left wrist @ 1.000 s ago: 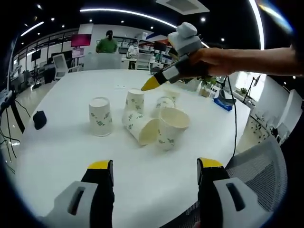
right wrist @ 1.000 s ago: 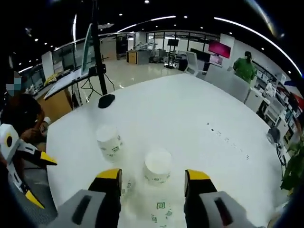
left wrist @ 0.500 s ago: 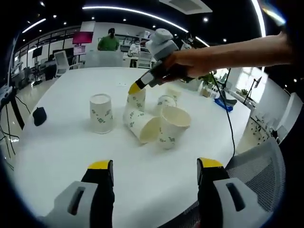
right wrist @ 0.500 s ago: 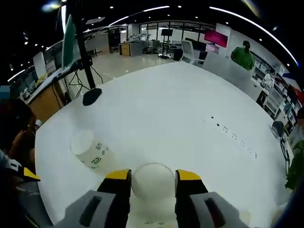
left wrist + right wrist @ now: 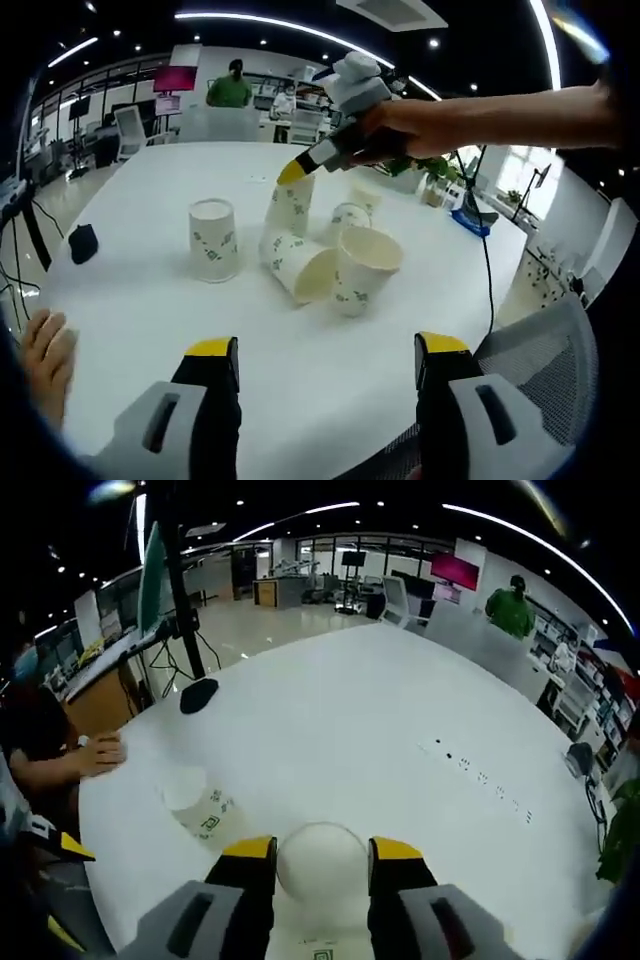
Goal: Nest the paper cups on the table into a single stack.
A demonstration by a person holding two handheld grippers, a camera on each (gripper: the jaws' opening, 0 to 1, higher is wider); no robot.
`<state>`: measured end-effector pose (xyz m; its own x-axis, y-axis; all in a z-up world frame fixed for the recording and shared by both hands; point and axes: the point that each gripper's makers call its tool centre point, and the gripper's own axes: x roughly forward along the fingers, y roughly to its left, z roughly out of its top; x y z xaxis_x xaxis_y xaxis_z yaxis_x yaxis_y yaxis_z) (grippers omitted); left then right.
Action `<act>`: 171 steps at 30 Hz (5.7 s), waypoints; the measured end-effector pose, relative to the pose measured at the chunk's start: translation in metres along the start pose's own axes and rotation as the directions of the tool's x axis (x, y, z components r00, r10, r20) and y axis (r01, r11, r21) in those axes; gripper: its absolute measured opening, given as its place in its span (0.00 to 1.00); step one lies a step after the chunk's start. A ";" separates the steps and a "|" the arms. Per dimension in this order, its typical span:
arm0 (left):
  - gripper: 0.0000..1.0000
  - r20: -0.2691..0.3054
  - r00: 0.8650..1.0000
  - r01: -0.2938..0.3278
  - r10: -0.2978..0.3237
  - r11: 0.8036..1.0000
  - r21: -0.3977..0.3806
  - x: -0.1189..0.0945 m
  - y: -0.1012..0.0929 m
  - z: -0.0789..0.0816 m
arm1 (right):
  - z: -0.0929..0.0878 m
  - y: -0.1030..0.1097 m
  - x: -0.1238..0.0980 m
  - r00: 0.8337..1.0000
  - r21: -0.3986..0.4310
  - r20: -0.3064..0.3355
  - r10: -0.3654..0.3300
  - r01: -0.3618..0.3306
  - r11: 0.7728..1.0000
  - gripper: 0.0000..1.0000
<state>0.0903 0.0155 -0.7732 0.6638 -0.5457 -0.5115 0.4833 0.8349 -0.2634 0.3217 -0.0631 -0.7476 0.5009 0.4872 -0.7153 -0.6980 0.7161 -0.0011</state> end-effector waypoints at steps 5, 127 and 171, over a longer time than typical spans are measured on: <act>0.69 0.037 0.999 -0.004 0.006 0.999 -0.049 -0.004 0.003 0.014 | 0.010 0.004 -0.032 0.999 0.019 0.052 0.005 -0.006 1.000 0.34; 0.00 0.073 0.970 0.201 -0.234 0.930 0.307 -0.010 -0.023 0.084 | -0.020 0.169 -0.128 0.839 0.076 0.224 0.496 -0.522 0.849 0.17; 0.00 -0.357 0.901 0.422 -0.247 0.687 0.592 0.058 -0.069 0.061 | -0.121 0.086 -0.142 0.978 -0.027 0.122 0.167 -0.165 0.986 0.63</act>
<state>0.1304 -0.0784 -0.7347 0.2754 -0.6719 -0.6875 0.9499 0.3001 0.0872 0.1291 -0.1311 -0.7306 0.4358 0.6576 -0.6145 -0.7848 0.6119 0.0982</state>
